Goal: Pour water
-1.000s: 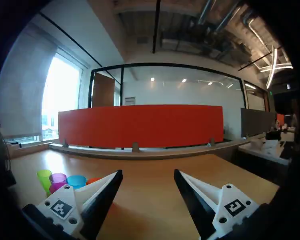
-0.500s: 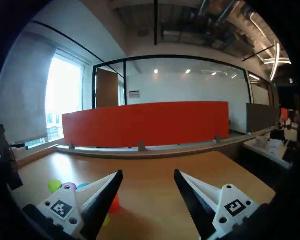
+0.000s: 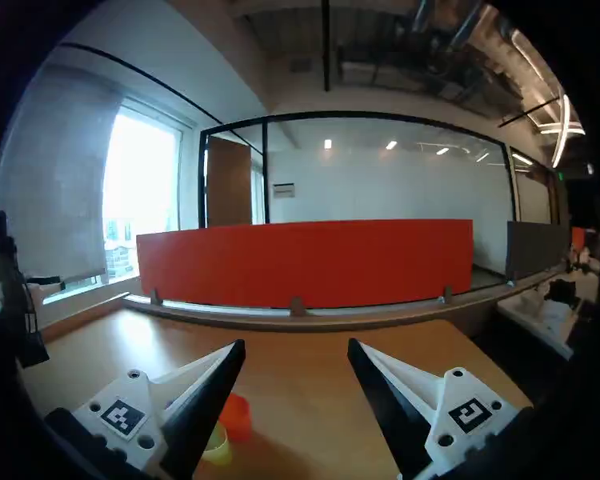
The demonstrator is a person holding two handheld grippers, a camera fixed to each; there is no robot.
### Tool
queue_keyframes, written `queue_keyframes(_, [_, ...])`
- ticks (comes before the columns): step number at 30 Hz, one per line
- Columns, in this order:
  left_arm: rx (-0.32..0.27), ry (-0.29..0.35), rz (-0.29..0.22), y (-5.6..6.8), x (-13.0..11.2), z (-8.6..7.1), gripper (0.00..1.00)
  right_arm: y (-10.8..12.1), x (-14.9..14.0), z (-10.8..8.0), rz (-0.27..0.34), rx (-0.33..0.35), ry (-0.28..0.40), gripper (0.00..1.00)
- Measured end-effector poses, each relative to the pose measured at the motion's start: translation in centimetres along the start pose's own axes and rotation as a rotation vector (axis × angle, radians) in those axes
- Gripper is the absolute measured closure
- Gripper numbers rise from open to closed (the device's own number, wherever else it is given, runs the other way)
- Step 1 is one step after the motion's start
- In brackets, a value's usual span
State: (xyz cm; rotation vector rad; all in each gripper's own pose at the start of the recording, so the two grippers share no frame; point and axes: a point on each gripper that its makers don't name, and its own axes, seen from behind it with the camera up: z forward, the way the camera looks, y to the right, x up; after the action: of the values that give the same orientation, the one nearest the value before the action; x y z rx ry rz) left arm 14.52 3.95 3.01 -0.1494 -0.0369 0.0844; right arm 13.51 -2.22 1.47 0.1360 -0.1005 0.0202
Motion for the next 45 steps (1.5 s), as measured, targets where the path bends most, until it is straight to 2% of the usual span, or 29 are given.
queue_keyframes(3, [-0.019, 0.004, -0.021, 0.3, 0.9, 0.1, 0.16, -0.5, 1.3, 0.1, -0.015, 0.017, 0.007, 0.01])
queue_keyframes(6, [-0.027, -0.002, -0.025, 0.3, 1.2, 0.2, 0.16, -0.9, 1.4, 0.2, -0.020, 0.035, 0.003, 0.01])
queue_keyframes(12, [-0.048, -0.008, -0.039, 0.6, 0.9, 0.7, 0.16, -1.7, 0.8, 0.5, -0.007, 0.064, -0.027, 0.01])
queue_keyframes(18, [-0.093, -0.019, -0.046, 1.2, 0.8, 0.9, 0.15, -2.2, 0.8, 1.0, -0.019, 0.091, -0.027, 0.01])
queue_keyframes(21, [-0.116, -0.027, -0.046, 1.7, 0.6, 1.2, 0.16, -2.9, 1.2, 1.1, -0.030, 0.128, -0.020, 0.01])
queue_keyframes(27, [-0.200, -0.038, -0.075, 3.1, 0.3, 1.5, 0.16, -4.4, 2.2, 1.0, -0.032, 0.216, -0.004, 0.01])
queue_keyframes(36, [-0.349, -0.014, -0.074, 5.9, 1.3, 1.1, 0.16, -6.5, 2.6, 0.5, -0.066, 0.341, -0.007, 0.01])
queue_keyframes(41, [-0.438, -0.004, -0.059, 7.8, 1.9, 0.4, 0.16, -8.0, 3.2, -0.2, -0.073, 0.415, 0.009, 0.01])
queue_keyframes(45, [-0.477, -0.001, -0.038, 8.7, 2.0, -0.1, 0.16, -8.9, 3.2, -0.6, -0.083, 0.458, 0.015, 0.01])
